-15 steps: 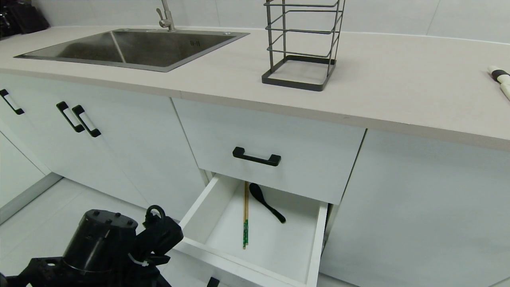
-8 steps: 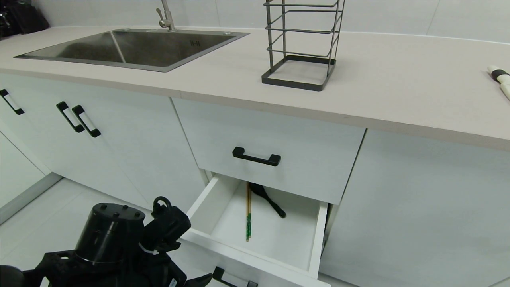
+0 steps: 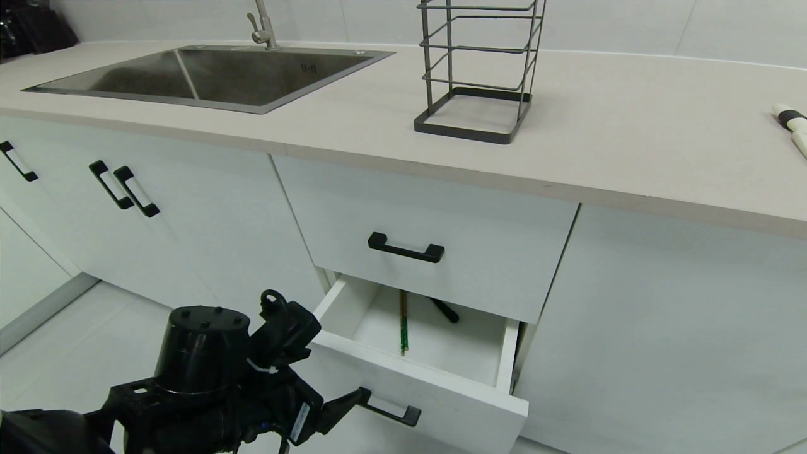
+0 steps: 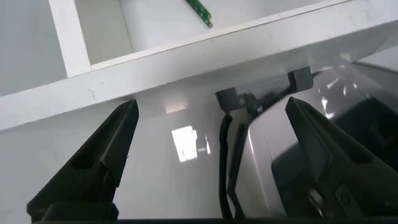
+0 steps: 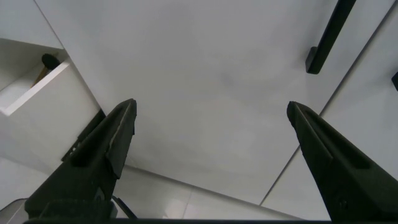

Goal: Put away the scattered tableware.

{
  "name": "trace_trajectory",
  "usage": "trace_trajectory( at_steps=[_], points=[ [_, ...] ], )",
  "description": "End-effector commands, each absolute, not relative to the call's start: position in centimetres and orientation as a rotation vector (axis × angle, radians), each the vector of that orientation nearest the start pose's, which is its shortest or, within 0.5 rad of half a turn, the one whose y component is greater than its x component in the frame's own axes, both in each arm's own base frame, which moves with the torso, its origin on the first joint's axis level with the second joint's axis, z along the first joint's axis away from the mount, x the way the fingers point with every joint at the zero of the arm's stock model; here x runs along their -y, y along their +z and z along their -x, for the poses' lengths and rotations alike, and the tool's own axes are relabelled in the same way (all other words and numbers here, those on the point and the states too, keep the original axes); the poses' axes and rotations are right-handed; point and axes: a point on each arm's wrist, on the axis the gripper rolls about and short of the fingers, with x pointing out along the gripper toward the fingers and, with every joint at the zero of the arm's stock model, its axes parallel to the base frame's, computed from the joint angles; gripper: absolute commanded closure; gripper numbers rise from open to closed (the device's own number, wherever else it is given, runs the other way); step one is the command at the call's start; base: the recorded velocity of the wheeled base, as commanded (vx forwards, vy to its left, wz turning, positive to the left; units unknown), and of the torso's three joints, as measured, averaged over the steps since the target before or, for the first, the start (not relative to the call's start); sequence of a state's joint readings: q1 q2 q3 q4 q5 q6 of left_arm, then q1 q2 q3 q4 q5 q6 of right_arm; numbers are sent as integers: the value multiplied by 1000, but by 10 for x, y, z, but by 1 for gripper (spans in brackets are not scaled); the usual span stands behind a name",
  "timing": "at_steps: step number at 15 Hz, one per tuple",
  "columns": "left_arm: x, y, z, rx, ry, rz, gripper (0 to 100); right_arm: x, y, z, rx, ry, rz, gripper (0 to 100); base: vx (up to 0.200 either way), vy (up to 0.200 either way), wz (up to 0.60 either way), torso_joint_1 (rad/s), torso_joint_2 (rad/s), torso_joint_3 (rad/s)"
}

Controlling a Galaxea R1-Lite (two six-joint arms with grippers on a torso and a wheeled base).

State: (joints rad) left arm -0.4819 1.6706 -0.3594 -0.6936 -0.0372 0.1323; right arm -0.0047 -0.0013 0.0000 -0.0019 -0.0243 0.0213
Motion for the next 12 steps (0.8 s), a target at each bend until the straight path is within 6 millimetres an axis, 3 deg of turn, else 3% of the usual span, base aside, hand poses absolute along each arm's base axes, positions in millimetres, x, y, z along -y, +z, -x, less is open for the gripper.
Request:
trace_trajectory(
  at_steps=[1,12],
  points=[
    [111,78,-211,-594,-543,-268,0,0,76,23,3,-29,-22,0,0,0,0,0,0,0],
    [115,69,-238,-497,-518,-230,0,0,76,23,3,-29,-22,0,0,0,0,0,0,0]
  ],
)
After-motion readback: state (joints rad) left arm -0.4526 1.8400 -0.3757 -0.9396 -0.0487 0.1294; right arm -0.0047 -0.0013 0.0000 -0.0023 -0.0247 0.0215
